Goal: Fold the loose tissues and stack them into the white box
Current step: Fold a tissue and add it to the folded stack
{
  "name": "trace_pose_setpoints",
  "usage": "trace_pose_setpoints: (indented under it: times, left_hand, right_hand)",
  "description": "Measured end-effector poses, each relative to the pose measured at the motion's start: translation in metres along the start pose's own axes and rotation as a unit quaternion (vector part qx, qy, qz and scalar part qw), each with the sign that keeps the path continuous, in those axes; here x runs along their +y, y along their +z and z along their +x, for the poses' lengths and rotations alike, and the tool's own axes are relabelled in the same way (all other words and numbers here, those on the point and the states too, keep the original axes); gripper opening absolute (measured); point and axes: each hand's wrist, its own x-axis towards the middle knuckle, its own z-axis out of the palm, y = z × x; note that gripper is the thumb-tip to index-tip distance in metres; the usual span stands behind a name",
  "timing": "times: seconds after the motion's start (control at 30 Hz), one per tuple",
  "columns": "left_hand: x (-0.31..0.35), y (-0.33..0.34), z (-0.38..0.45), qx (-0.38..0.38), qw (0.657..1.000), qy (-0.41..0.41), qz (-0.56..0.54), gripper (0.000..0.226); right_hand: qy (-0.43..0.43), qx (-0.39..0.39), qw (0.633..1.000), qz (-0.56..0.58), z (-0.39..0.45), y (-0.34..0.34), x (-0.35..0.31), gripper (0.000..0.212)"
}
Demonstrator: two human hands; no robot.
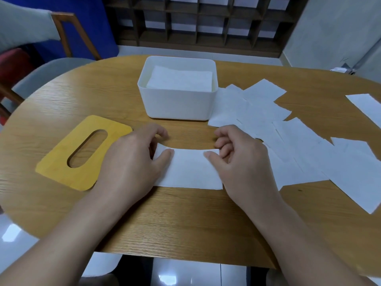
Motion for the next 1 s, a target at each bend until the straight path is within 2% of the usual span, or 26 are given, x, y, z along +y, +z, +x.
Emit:
trace_pose_setpoints:
  times: [0.07, 0.13, 0.27, 0.37, 0.47, 0.57, 0.8, 0.9, 1.0]
  left_hand:
    - [-0.001, 0.003, 0.001, 0.009, 0.999, 0.014, 0.032, 0.039]
    - [-0.001, 0.004, 0.003, 0.016, 0.999, 0.027, 0.035, 0.044]
    - [0.013, 0.009, 0.006, 0.02, 0.997, 0.065, -0.024, 0.024]
    - [0.031, 0.018, 0.004, -0.003, 0.993, 0.097, -0.063, 0.012]
    - [0.049, 0.032, 0.001, -0.046, 0.989, 0.127, -0.064, 0.006]
    - [0.062, 0.048, -0.003, -0.074, 0.983, 0.15, -0.071, 0.005]
    - [0.079, 0.07, -0.004, -0.096, 0.981, 0.153, -0.071, 0.009]
    - [0.082, 0.073, -0.003, -0.089, 0.982, 0.151, -0.067, 0.011]
    - [0.088, 0.07, -0.004, -0.109, 0.981, 0.112, -0.119, 0.017]
  right_hand:
    - [-0.03, 0.009, 0.998, -0.055, -0.002, -0.002, 0.002, 0.04]
    - [-0.029, 0.017, 0.998, -0.058, -0.002, -0.008, 0.004, 0.039]
    - [-0.021, 0.01, 0.999, -0.039, -0.002, -0.025, 0.012, 0.022]
    - [-0.009, -0.026, 0.998, -0.05, -0.003, -0.04, 0.021, 0.01]
    - [-0.011, -0.085, 0.993, -0.085, -0.011, -0.053, 0.031, 0.019]
    - [-0.039, -0.107, 0.987, -0.113, -0.022, -0.06, 0.039, 0.024]
    - [-0.071, -0.083, 0.987, -0.117, -0.028, -0.065, 0.05, 0.008]
    - [-0.086, -0.06, 0.988, -0.116, -0.028, -0.063, 0.052, 0.011]
    - [-0.06, -0.017, 0.997, -0.036, -0.028, -0.069, 0.051, 0.012]
